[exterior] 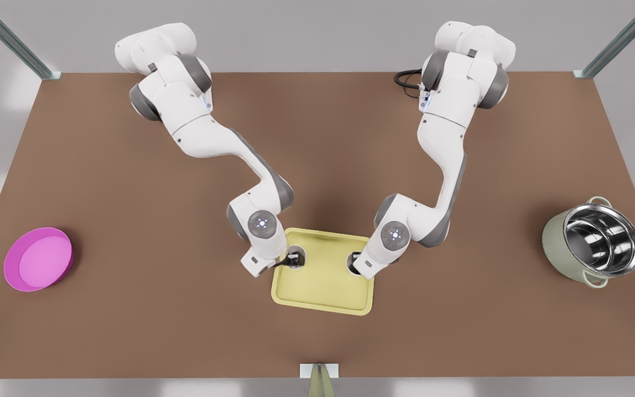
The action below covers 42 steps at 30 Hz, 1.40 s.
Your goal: Use the left arm to pick up the white IKEA cup from the tray and place it on the middle-left position; use the right arm to pick up the white IKEA cup from the tray and place it on the middle-right position
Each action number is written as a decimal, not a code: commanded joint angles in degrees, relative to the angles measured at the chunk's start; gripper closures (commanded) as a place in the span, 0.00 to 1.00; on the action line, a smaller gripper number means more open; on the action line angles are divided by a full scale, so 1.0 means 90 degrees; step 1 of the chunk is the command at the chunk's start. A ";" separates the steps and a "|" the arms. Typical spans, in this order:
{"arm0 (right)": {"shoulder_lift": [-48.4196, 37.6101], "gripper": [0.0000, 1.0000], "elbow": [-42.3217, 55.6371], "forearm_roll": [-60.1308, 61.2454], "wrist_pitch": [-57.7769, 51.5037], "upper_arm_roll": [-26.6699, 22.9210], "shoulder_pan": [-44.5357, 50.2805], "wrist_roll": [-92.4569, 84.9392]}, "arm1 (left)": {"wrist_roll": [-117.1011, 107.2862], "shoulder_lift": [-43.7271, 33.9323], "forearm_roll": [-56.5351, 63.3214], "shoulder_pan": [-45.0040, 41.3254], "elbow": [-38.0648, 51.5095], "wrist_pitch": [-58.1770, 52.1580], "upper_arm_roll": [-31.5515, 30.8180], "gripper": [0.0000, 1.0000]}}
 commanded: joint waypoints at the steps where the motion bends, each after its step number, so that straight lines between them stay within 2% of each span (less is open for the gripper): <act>1: 0.0016 0.00 -0.0013 -0.0009 0.0073 -0.0003 0.0067 0.1383 | -0.0647 0.0045 -0.0041 -0.0001 0.0025 0.0080 -0.0008 0.68; 3: 0.0026 0.05 -0.0091 -0.0018 0.0073 0.0007 0.0068 0.1412 | -0.0813 0.0094 -0.0041 -0.0011 0.0035 0.0217 -0.0028 0.74; 7: -0.0003 0.02 -0.0091 -0.0028 0.0063 -0.0003 0.0058 0.1442 | -0.0774 0.0016 -0.0041 0.0028 0.0084 0.0159 -0.0018 0.81; 11: -0.0237 0.00 -0.0384 -0.0018 -0.0025 0.0007 0.0068 0.1451 | -0.0706 -0.0189 0.0028 0.0223 0.0699 -0.1140 0.0119 0.81; 14: -0.0325 0.00 -0.0500 -0.0018 -0.0073 0.0026 0.0068 0.1442 | 0.0377 -0.0483 0.0037 0.1170 0.0758 -0.1785 0.0109 0.81; 16: -0.0384 0.01 -0.0657 -0.0009 -0.0073 0.0036 0.0068 0.1451 | 0.1412 -0.0463 0.0047 0.1746 0.0767 -0.1736 0.0099 0.80; 18: -0.0384 0.03 -0.0784 0.0001 -0.0073 0.0065 0.0068 0.1451 | 0.1686 -0.0385 0.0037 0.1883 0.0748 -0.1521 0.0090 0.80; 19: -0.0384 0.47 -0.0784 0.0001 -0.0073 0.0065 0.0058 0.1442 | 0.1697 -0.0297 0.0037 0.1932 0.0719 -0.1404 0.0090 0.80; 21: -0.0384 0.65 -0.0784 -0.0009 -0.0064 0.0065 0.0068 0.1442 | 0.1687 -0.0092 -0.0031 0.1971 0.0689 -0.0848 0.0080 0.79; 22: -0.0384 0.70 -0.0784 -0.0009 -0.0064 0.0065 0.0068 0.1432 | 0.1677 0.0044 -0.0050 0.1971 0.0689 -0.0545 0.0041 0.79; 28: -0.0384 0.70 -0.0755 -0.0028 -0.0005 0.0065 0.0068 0.1403 | 0.1892 0.0308 -0.0265 0.1981 0.0670 -0.0105 0.0080 0.78; 29: -0.0384 0.70 -0.0755 -0.0019 -0.0005 0.0065 0.0068 0.1393 | 0.1892 0.0357 -0.0265 0.1981 0.0670 0.0002 0.0080 0.76; 30: -0.0403 0.70 -0.0735 -0.0018 -0.0025 0.0065 0.0058 0.1383 | 0.1892 0.0357 -0.0265 0.1981 0.0670 0.0003 0.0080 0.63; 31: -0.0501 0.69 -0.0745 -0.0009 -0.0054 0.0055 0.0029 0.1354 | 0.1901 0.0357 -0.0256 0.1981 0.0670 0.0012 0.0080 0.15; 32: -0.0608 0.69 -0.0774 0.0001 -0.0073 0.0085 0.0029 0.1364 | 0.2009 0.0357 -0.0256 0.1981 0.0670 0.0003 0.0080 0.00; 34: -0.0823 0.75 -0.0989 0.0011 -0.0093 0.0085 -0.0039 0.1354 | 0.2019 0.0357 -0.0256 0.1981 0.0670 0.0012 0.0080 0.00; 38: -0.1077 0.78 -0.1321 0.0011 -0.0093 0.0319 -0.0381 0.1246 | 0.2028 0.0357 -0.0060 0.1971 0.0660 0.0003 0.0080 0.00; 41: -0.1693 0.78 -0.2317 0.0011 -0.0073 0.1080 -0.1561 0.0593 | 0.2224 0.0231 0.0203 0.2030 0.0660 -0.0153 0.0080 0.00; 42: -0.1693 0.78 -0.2434 0.0001 -0.0064 0.1227 -0.1817 0.0358 | 0.2204 -0.0121 0.0223 0.2001 0.0670 -0.0905 0.0080 0.00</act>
